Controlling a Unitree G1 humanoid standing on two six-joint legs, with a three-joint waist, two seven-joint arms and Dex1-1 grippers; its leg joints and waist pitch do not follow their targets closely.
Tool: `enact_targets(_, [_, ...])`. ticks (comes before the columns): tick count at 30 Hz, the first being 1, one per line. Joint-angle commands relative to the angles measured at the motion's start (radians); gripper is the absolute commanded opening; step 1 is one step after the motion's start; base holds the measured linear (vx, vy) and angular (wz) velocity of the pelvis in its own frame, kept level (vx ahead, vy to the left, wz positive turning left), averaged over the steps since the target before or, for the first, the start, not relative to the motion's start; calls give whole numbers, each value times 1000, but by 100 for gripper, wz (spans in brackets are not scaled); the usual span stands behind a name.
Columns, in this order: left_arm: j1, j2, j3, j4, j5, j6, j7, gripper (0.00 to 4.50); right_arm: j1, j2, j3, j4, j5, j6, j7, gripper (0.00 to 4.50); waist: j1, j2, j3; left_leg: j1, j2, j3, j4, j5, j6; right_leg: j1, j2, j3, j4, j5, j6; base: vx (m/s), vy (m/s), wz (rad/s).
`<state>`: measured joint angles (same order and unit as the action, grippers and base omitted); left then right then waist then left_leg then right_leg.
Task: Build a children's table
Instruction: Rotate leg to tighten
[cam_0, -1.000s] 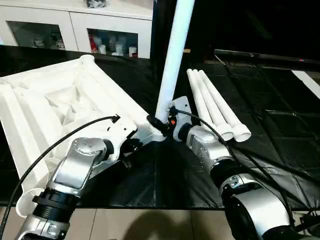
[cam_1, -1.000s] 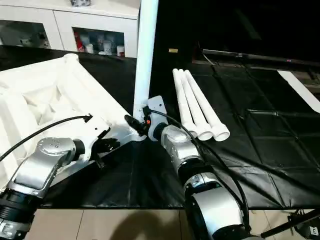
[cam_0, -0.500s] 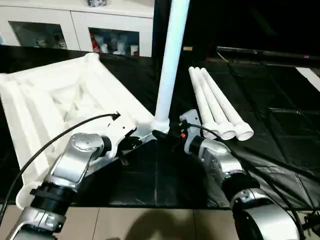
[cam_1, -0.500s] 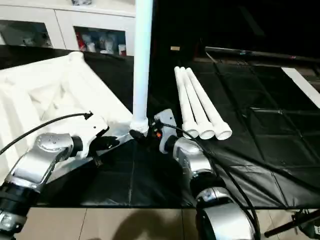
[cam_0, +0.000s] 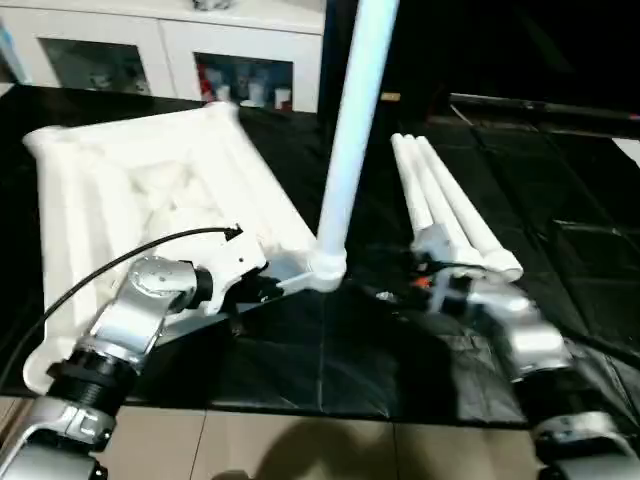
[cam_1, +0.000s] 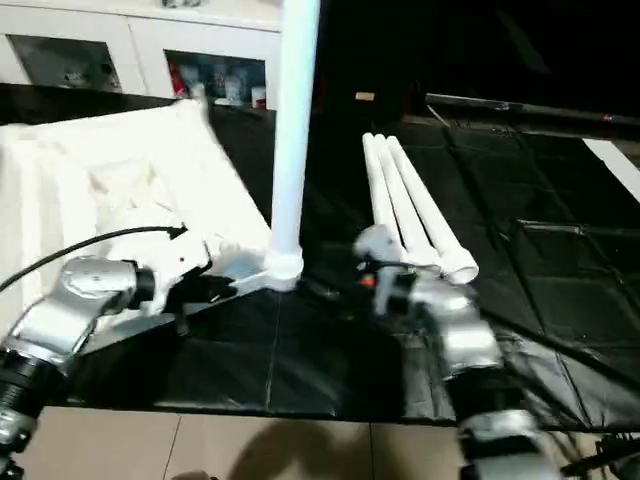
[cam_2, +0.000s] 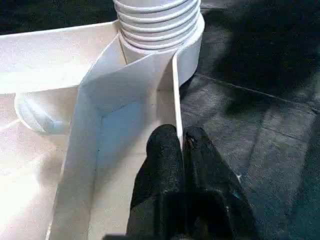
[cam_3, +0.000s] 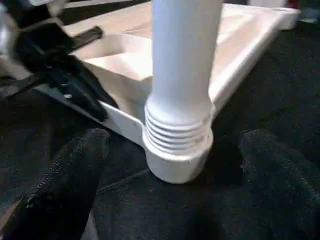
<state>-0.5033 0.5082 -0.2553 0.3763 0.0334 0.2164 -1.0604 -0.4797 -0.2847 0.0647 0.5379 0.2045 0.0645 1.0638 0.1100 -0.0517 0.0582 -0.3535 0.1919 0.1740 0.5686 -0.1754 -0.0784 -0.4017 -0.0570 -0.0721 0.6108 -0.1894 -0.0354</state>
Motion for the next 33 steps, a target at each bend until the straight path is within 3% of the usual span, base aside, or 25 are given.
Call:
enact_targets(1, [-10, 4, -43, 10, 2, -33, -54, 0, -1, -20, 17, -38, 9, 21, 30, 445, -1, 14, -64, 8, 44, -11, -60, -176, 41, 53, -86, 57, -73, -179, -176, 0, 0, 0])
enact_targets(5, [-22, 22, -60, 38, -15, -96, -152, 0, -1, -62, 78, -87, -13, 46, 110, 445, 9, 13, -67, 6, 43, -9, -56, -147, 53, 57, -84, 55, -65, -111, -190, 0, 0, 0])
enact_targets(11, [-27, 41, -89, 38, -18, -124, -228, 0, -39, -50, 111, -18, -64, -4, 118, 445, 15, 12, -65, 8, 45, -9, -58, -174, 30, 53, -90, 56, -68, -176, -188, 0, 0, 0])
enact_targets(17, [-31, 52, -106, 49, 0, -158, -252, 0, -67, -36, 139, 21, -61, -11, 139, 445, 25, 11, -68, 8, 46, -8, -56, -161, 28, 55, -90, 56, -61, -147, -190, 0, 0, 0])
enact_targets(22, [-27, 55, -109, 37, -3, -160, -267, 0, -82, -16, 145, 47, -57, -17, 160, 396, 27, 8, -68, 7, 46, -8, -54, -146, 32, 56, -89, 55, -57, -120, -195, 0, 0, 0])
enact_targets(32, [-33, 56, -115, 55, -3, -177, -275, 0, -103, -3, 144, 111, -57, -26, 179, 307, 29, 11, -69, 7, 46, -7, -53, -148, 29, 56, -88, 55, -56, -123, -197, 0, 0, 0])
enact_targets(33, [-34, 56, -115, 56, -3, -178, -275, 0, -103, -3, 144, 113, -58, -27, 180, 295, 29, 15, -70, 8, 46, -8, -53, -149, 28, 56, -89, 55, -56, -123, -198, 0, 0, 0])
